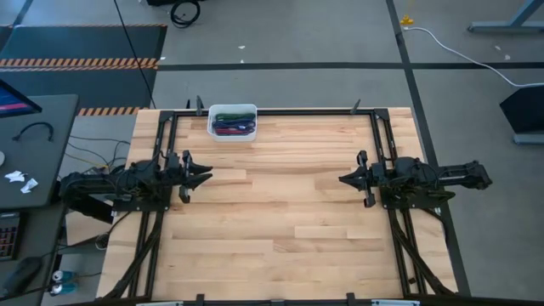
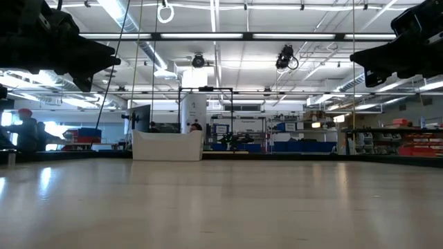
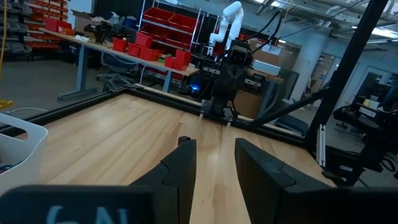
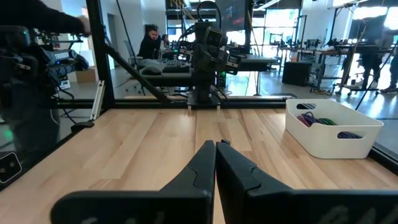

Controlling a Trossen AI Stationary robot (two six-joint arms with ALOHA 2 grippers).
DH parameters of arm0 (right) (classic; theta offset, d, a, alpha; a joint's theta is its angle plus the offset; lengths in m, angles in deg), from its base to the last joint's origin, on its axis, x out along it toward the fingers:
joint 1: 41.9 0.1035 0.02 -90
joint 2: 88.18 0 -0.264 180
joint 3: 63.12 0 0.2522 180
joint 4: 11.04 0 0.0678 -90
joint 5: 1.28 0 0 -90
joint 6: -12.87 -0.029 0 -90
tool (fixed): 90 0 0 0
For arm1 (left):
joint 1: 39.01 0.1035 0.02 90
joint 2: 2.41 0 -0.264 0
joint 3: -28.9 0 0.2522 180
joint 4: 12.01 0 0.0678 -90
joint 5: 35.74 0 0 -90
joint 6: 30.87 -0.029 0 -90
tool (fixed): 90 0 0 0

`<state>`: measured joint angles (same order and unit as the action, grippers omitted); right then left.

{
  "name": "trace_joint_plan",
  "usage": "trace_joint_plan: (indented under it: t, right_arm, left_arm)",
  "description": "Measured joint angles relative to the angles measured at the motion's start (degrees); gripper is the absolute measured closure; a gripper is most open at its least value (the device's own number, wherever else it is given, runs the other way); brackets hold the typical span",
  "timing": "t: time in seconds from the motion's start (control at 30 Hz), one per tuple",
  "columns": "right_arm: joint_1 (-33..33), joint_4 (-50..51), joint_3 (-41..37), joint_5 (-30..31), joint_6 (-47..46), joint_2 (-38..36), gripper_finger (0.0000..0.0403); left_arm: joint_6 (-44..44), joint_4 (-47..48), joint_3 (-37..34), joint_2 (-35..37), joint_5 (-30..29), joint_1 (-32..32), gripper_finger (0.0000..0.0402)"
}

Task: Pick and place USB-C Cables
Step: Return to Home Position

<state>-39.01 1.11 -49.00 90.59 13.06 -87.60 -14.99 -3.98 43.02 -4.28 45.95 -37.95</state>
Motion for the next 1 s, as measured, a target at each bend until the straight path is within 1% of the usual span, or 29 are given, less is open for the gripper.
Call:
trace_joint_plan:
  t: [1.0]
  right_arm:
    - [0.0,0.0,0.0,0.0,0.0,0.0,0.0384]
  left_arm:
    - [0.0,0.0,0.0,0.0,0.0,0.0,0.0285]
